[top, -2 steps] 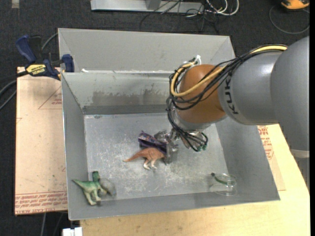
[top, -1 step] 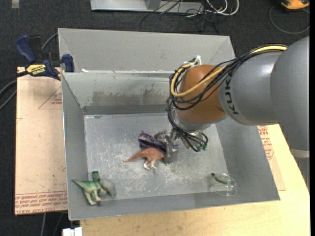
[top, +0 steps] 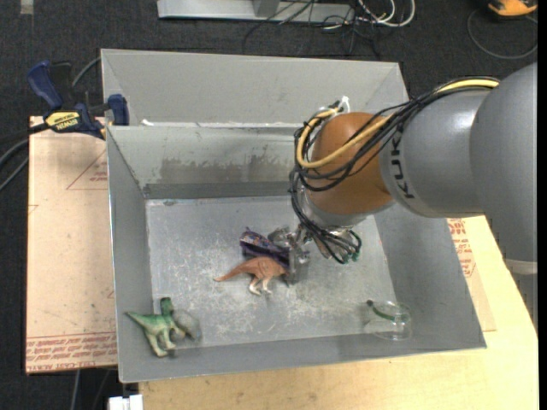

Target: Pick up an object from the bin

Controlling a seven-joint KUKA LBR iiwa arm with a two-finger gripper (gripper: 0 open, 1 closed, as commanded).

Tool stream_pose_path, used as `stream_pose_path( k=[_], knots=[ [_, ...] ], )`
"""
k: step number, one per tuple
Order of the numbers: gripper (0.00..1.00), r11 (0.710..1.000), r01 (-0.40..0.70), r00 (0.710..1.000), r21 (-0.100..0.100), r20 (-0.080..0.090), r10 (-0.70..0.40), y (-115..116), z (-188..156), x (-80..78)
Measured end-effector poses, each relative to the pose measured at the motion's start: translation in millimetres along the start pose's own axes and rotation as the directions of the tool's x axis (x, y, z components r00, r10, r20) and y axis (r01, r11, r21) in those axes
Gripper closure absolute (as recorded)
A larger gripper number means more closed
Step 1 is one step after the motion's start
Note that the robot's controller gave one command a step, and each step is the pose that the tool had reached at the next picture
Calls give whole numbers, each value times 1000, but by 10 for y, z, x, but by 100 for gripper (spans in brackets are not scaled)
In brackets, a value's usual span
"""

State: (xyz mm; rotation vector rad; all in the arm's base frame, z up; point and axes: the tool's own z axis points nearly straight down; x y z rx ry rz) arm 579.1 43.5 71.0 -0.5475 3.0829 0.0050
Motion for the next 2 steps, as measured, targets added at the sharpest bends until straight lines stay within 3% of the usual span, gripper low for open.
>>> stream_pose_path(
  k=[2],
  knots=[
    [100, 999, 52, 999, 2, 11, -52, 77, -1623, -58]
  ],
)
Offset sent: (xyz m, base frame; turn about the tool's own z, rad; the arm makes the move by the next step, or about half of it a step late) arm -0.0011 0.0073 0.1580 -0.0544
